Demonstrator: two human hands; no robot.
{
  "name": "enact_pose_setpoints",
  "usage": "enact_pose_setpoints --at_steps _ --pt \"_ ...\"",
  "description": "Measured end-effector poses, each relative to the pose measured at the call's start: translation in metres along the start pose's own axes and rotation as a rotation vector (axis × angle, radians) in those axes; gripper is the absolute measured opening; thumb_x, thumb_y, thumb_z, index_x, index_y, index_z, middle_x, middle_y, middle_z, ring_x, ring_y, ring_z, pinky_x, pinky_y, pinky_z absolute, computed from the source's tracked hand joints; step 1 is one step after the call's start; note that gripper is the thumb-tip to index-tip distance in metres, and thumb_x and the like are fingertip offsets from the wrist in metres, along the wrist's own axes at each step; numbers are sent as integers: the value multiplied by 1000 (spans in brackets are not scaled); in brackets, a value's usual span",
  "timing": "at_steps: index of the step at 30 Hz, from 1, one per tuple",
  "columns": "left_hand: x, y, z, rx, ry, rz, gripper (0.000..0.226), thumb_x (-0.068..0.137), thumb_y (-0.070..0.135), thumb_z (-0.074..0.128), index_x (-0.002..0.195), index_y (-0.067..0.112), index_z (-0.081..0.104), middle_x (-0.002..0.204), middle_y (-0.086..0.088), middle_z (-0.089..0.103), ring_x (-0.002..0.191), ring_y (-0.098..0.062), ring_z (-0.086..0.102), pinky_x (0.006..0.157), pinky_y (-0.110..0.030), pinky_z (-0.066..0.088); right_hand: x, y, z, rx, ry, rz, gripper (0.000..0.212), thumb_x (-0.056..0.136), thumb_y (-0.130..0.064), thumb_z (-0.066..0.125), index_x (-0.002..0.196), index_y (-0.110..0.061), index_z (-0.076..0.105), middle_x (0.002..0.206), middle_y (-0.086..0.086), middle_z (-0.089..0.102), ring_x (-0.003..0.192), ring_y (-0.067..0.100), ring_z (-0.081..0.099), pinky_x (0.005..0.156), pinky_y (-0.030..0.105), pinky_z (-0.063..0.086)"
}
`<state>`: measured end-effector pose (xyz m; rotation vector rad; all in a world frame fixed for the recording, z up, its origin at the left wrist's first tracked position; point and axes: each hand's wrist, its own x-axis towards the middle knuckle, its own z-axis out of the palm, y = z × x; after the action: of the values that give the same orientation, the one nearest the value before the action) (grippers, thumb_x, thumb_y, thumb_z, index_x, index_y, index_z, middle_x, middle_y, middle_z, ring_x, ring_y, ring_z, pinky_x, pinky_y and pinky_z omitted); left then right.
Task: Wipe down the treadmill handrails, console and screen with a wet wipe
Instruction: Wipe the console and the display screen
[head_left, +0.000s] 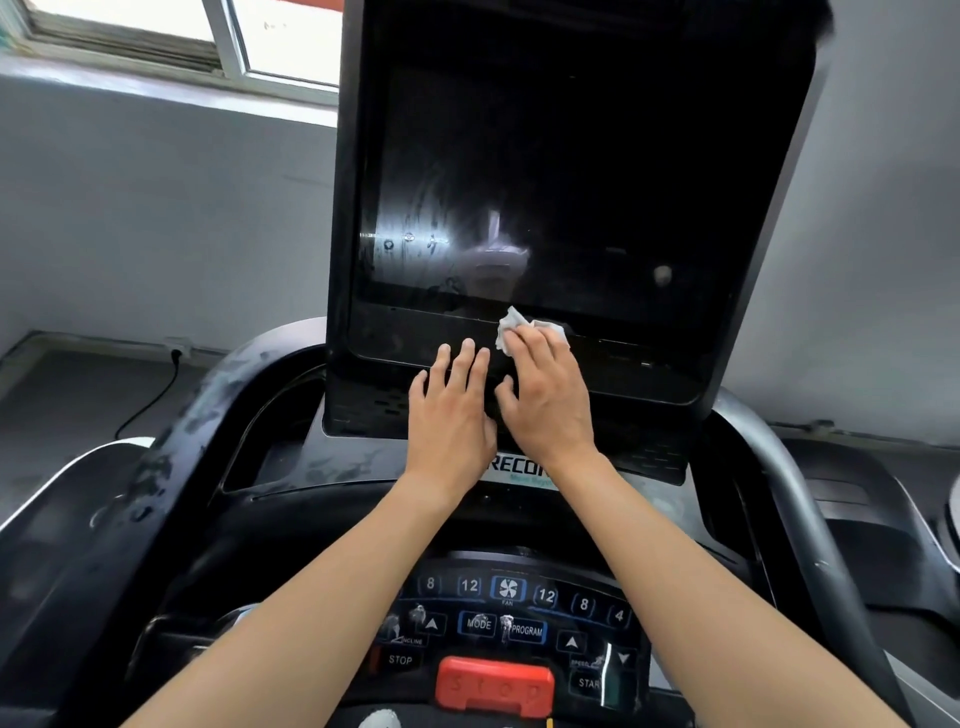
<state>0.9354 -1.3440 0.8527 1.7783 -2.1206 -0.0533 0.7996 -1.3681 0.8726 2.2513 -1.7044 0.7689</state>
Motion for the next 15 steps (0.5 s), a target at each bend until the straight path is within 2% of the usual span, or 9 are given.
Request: enact_pose_setpoints --at_steps 4,8,11,15 --pt "0 2 -1 2 0 7 76 92 27 60 160 14 30 166 -8 30 155 -31 24 119 -50 33 -9 22 -4 -53 60 24 51 88 -8 62 139 -4 57 139 7 56 131 27 48 114 36 40" --pt "0 6 0 15 -2 -1 76 91 26 61 160 15 29 166 -11 29 155 -34 22 121 -51 31 -29 44 -8 -88 162 255 53 89 -6 60 142 -6 53 139 6 55 135 28 44 114 39 41" --pt "-2 16 3 9 -8 -15 76 91 26 62 159 15 30 166 -15 25 156 -38 18 122 -52 28 -32 35 -8 -76 158 382 57 92 -12 58 148 -6 46 146 7 50 142 29 37 116 41 39" --pt "-2 31 5 1 7 58 74 90 24 62 157 12 33 165 -11 29 155 -36 19 123 -52 27 -31 28 -5 -87 31 151 57 94 -15 56 149 -2 46 151 9 47 149 31 32 122 40 33"
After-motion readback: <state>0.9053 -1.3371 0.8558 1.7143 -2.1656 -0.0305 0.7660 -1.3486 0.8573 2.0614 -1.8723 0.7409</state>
